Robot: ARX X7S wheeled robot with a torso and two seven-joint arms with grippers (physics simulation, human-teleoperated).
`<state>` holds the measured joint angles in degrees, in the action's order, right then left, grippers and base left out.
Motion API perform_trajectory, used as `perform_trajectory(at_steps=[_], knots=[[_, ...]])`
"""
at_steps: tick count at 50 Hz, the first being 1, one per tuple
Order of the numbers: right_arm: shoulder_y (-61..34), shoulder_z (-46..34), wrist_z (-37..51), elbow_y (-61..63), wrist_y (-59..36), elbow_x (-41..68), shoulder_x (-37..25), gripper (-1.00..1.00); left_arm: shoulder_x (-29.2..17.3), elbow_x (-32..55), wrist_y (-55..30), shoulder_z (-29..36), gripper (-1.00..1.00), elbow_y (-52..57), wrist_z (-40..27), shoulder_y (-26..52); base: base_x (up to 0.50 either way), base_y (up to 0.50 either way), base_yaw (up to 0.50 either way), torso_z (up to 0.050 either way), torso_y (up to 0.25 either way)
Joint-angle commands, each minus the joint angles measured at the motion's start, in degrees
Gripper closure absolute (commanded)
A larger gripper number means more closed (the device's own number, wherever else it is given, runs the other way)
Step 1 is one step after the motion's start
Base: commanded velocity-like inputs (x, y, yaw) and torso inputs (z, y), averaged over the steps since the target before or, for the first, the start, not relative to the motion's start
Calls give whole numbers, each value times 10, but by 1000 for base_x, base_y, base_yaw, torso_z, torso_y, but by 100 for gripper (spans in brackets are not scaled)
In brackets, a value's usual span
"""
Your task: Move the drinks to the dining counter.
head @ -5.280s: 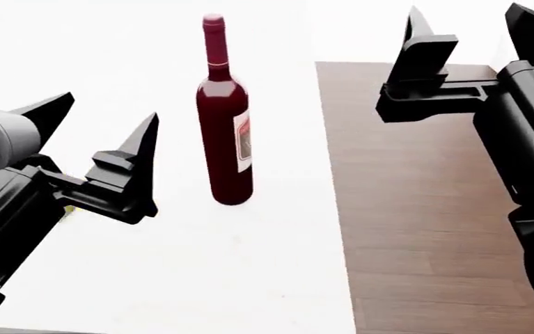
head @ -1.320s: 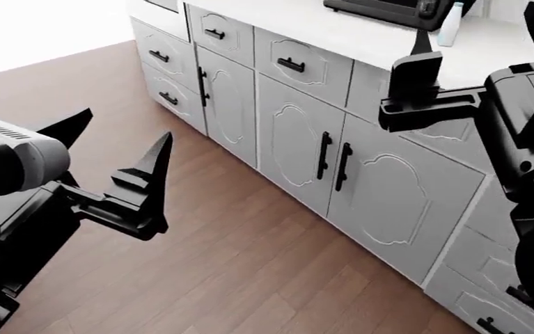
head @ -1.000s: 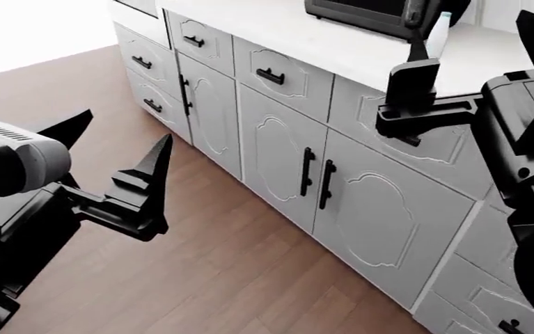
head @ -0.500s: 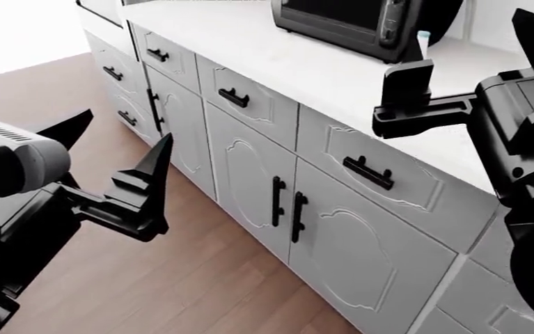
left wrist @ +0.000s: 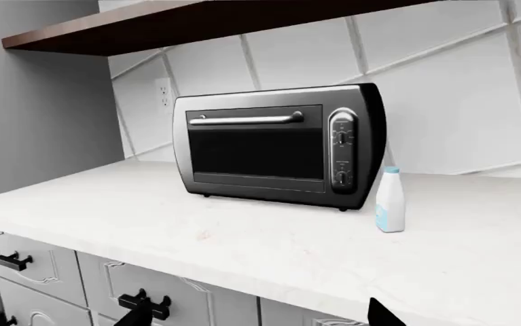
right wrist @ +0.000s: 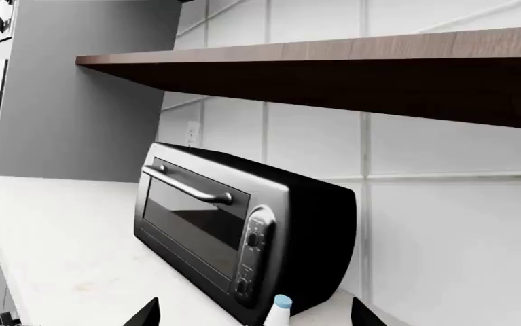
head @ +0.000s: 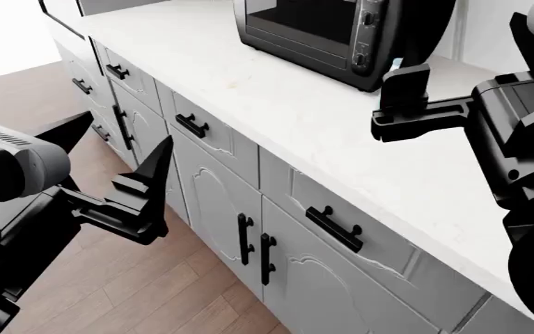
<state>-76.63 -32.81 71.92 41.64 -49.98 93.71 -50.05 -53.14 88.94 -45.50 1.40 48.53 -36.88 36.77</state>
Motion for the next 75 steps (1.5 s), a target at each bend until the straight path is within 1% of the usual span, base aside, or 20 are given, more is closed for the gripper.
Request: perform_trajectory(at_steps=[1,7,11,17,19,22,24,37,49,55,64,65,67,70,71,75], knots=[[-3,-2,5,-2,-2,5,-1,-100,0,-1,1,2,-100,0,0,0,527,191,0,0,0],[18,16,-2,-8,33,25,0,-100,0,2,0,4,-100,-1,-2,5,406,215,0,0,2],[12,15,10,-5,30,21,-1,-100,1,2,-1,6,-100,-2,-2,9,0,0,0,0,3],[40,14,-8,-33,53,73,8,-100,2,-3,0,7,-100,-4,2,6,0,0,0,0,0],[48,-3,14,-57,49,103,11,-100,1,-5,1,4,-100,-4,4,0,0,0,0,0,0],[49,-2,10,-59,51,101,13,-100,-2,-2,3,1,-100,-1,2,-3,0,0,0,0,0],[49,-8,29,-72,53,124,13,-100,-3,-4,4,0,-100,0,3,-6,0,0,0,0,0],[64,-2,-11,-78,68,158,19,-100,-2,-2,0,8,-100,-1,0,3,0,0,0,0,0],[82,-7,-25,-91,75,135,28,-100,0,-5,0,10,-100,-4,1,3,0,0,0,0,0],[76,-11,-26,-108,73,117,33,-100,-1,-5,1,10,-100,-4,3,2,0,0,0,0,0],[59,-30,-67,-172,60,72,63,-100,-5,-11,7,2,-100,-3,8,-13,0,0,0,0,0],[43,-48,-45,-177,35,65,63,-100,-5,-12,7,1,-100,-2,8,-15,0,0,0,0,0],[59,-29,-65,-175,64,68,66,-100,-7,-11,8,-1,-100,-1,8,-18,0,0,0,0,0],[57,-27,-75,-178,66,72,70,-100,-4,-19,10,-2,-100,-2,13,-25,0,0,0,0,0],[59,-19,-85,-169,76,53,69,-100,-3,-21,11,-1,-100,-3,15,-26,0,0,0,0,0],[48,-32,-90,-158,56,37,68,-100,-2,-25,11,0,-100,-5,18,-28,0,0,0,0,0]])
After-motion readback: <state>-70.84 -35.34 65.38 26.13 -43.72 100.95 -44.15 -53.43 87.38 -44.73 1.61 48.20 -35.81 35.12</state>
